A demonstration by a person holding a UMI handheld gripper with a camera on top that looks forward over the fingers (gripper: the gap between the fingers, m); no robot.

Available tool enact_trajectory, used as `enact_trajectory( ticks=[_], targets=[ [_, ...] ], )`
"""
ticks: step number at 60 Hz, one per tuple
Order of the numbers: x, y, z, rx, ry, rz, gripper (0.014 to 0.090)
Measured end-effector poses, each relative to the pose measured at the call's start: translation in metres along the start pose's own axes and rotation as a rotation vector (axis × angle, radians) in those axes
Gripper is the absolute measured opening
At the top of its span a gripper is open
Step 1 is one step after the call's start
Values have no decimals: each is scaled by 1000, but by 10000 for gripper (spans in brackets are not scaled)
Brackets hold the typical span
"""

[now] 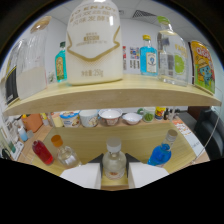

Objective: Make me a cup of Mojito.

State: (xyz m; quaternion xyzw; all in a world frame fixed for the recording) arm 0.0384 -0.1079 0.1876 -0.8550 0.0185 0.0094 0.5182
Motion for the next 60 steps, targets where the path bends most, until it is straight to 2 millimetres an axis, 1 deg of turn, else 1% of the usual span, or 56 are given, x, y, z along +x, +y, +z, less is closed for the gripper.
enact_trajectory(
  ticks=[14,18,23,28,31,35,39,45,52,55,60],
  targets=[
    [-3,1,-1,-9,-16,-15,351],
    [-3,0,-6,-12,-24,-18,347],
    [-1,-10,-22,16,-35,-22,345],
    [2,-22,-44,54,-42,-37,346],
    [9,-26,-58,77,-39,-49,347],
    [21,-25,-73,91,-33,-62,346],
    [35,-15,-84,84,-20,-57,346],
    [60,12,-90,45,14,-62,345],
    [82,44,-87,3,44,-75,345],
    [86,57,-84,-15,51,-90,344],
    [93,73,-80,-37,65,-122,344]
  ],
)
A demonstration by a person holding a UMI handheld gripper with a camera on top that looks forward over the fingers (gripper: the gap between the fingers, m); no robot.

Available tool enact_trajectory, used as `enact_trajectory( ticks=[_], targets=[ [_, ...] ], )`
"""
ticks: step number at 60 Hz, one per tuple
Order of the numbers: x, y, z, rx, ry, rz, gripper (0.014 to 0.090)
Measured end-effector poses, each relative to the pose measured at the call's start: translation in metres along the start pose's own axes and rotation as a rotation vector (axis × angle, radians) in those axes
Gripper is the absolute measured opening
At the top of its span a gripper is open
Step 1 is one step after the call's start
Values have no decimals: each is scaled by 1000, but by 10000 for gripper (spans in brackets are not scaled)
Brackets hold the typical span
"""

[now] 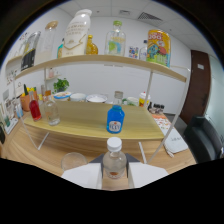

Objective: Make me a cup of Mojito.

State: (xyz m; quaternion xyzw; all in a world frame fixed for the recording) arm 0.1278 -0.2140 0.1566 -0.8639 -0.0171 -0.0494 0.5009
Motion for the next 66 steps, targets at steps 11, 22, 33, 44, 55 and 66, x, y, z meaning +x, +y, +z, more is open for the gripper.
enact_trajectory(
  ticks=[11,22,33,44,55,66],
  targets=[
    [10,-1,4,15,101,-330,345],
    [10,-31,-1,85,248,-894,343],
    [-2,-50,-4,131,371,-1406,344],
    [-3,-47,0,79,461,-1805,342],
    [-5,-46,1,4,520,-2022,343],
    [-13,-45,2,15,497,-1960,346]
  ],
)
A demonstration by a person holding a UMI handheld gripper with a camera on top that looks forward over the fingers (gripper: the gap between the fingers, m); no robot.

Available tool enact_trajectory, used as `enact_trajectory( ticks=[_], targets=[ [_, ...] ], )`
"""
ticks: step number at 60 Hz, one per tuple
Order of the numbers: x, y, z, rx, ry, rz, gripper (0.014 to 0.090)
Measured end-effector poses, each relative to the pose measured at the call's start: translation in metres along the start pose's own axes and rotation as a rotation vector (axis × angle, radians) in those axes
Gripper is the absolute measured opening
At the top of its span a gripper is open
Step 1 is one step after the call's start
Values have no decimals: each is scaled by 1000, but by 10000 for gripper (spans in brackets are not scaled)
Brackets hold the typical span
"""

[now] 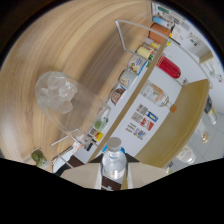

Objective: Make me a cup of Mojito.

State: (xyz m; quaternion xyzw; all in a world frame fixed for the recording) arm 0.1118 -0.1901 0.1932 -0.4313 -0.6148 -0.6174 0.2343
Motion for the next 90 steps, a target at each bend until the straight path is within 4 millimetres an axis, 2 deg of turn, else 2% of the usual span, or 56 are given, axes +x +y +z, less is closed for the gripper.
enact_trajectory(
  ticks=[9,15,23,27,33,41,51,64,72,90],
  targets=[
    [4,7,-3,13,-57,256,345],
    [14,10,-6,44,-122,585,344],
    [37,21,-14,120,-145,1089,347],
    [40,24,-15,171,-155,1330,346],
    [22,27,-12,213,-212,1642,348],
    [-24,16,5,194,-318,1907,346],
    [-88,-16,25,140,-455,1995,346],
    [-145,-50,31,86,-590,2015,345],
    [-158,-60,26,85,-630,2003,346],
    [-161,-60,23,57,-633,2036,363]
  ],
)
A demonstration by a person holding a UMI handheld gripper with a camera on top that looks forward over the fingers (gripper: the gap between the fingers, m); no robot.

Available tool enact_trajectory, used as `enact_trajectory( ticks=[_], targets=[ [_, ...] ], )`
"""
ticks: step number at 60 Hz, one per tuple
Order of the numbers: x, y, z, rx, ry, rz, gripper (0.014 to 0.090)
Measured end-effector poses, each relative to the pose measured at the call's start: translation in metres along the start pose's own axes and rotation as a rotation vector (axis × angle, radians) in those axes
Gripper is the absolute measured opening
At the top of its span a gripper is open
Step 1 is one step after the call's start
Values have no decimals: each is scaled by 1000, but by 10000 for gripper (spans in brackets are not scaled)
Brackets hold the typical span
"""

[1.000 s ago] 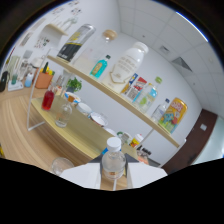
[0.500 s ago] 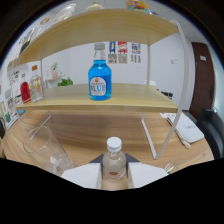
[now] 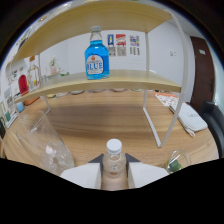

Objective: Make me a cup of Mojito.

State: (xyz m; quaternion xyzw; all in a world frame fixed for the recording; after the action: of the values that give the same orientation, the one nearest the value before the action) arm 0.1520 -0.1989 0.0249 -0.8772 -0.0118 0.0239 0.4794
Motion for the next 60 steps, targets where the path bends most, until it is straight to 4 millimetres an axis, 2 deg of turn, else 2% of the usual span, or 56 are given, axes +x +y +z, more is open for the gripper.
enact_trajectory(
  ticks=[3,6,8,9,10,12,13,16,21,27,34,40,45,50,60],
  targets=[
    [1,2,0,-9,0,10,381],
    [3,6,-1,-31,8,22,474],
    [3,7,-3,-42,9,30,564],
    [3,6,-4,-48,8,35,641],
    [3,6,-6,-52,7,39,793],
    [2,3,-11,-53,9,44,851],
    [2,1,-14,-48,12,41,830],
    [5,-9,-25,-20,39,23,866],
    [4,-32,-52,35,68,16,858],
    [-10,-57,-90,83,86,40,857],
    [-32,-70,-129,111,101,55,859],
    [-61,-70,-155,128,86,63,857],
    [-87,-61,-169,133,60,69,855],
    [-108,-44,-174,108,35,59,859],
    [-133,-15,-173,51,-9,51,861]
  ],
)
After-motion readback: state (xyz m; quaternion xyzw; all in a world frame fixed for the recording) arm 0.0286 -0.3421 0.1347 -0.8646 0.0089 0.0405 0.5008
